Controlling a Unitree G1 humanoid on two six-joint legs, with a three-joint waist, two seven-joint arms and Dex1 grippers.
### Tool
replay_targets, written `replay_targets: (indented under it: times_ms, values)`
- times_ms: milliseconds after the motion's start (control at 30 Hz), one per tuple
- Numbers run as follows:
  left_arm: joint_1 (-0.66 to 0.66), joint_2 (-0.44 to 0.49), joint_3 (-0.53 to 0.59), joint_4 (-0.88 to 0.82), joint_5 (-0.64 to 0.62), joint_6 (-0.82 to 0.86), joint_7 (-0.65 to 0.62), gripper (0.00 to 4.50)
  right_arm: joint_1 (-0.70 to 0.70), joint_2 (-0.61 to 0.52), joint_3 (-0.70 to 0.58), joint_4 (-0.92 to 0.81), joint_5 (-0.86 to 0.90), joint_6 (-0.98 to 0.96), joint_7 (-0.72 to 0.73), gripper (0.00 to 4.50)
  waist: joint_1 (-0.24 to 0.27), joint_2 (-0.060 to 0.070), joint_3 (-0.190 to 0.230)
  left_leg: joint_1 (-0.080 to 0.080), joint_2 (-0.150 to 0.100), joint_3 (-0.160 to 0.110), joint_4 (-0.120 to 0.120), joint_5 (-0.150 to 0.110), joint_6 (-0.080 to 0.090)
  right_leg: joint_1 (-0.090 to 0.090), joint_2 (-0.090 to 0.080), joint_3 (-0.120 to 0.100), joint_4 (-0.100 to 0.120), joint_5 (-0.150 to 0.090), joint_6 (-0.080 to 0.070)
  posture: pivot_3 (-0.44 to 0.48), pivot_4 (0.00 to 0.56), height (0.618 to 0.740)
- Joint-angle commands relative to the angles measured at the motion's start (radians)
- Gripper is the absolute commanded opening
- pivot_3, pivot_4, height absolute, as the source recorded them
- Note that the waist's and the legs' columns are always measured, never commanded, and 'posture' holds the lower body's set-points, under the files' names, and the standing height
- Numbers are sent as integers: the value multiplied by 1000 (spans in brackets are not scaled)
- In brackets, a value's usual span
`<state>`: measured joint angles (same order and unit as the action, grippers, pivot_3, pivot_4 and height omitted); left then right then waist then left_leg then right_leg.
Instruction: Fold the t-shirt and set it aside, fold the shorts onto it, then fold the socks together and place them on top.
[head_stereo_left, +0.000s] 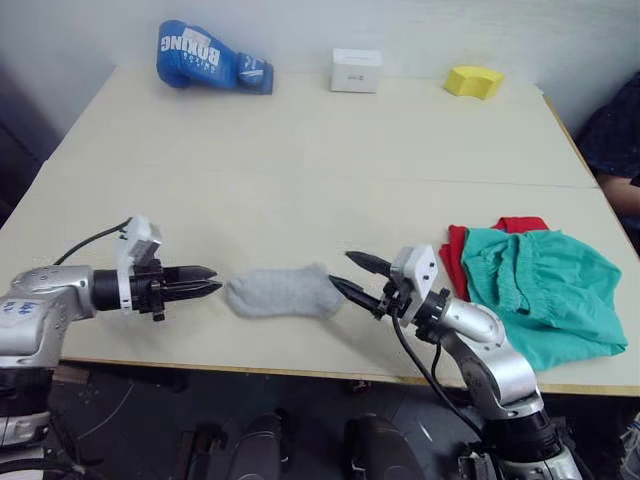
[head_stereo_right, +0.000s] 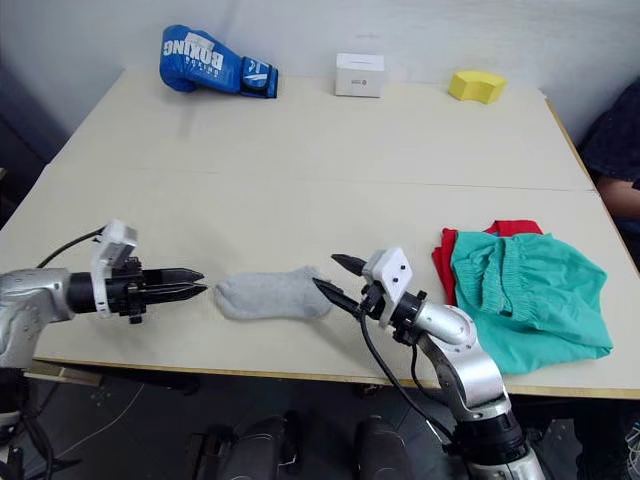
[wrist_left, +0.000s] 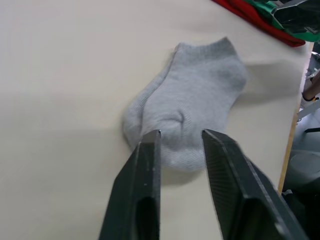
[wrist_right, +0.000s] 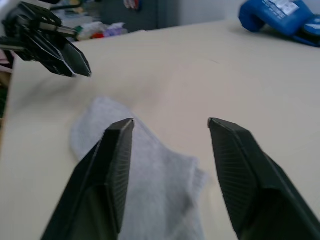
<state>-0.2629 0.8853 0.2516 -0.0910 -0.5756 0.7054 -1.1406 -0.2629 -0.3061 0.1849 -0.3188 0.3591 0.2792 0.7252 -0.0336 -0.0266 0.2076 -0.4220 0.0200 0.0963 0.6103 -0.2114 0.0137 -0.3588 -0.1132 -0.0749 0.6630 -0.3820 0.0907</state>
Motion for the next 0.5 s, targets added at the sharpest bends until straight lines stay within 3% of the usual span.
replay_targets:
  times_ms: [33,133,333,500]
  values:
    - [3,-77,16,-115,-23,-52,85,57,-31,26,96,29,-47,-52,40,1046,5,0,0,0,0,0,0,0,0,0,0,0,0,0,0,0,150,740]
    - [22,-174,-83,-135,107,-194,185,0,-81,87,141,150,-100,-99,14,38,6,-1,-1,0,-1,0,1,0,1,1,0,-1,0,0,0,0,150,740]
    - [85,-316,-197,-91,277,-322,370,0,-138,120,238,365,-253,-193,13,38,2,-2,-1,-1,-2,0,2,0,2,1,-1,-1,0,1,1,0,150,740]
    - [134,-388,-191,-46,357,-391,514,0,-110,100,210,396,-302,-223,-27,38,4,-3,-2,0,-1,0,2,0,2,1,-1,-1,0,1,1,0,150,740]
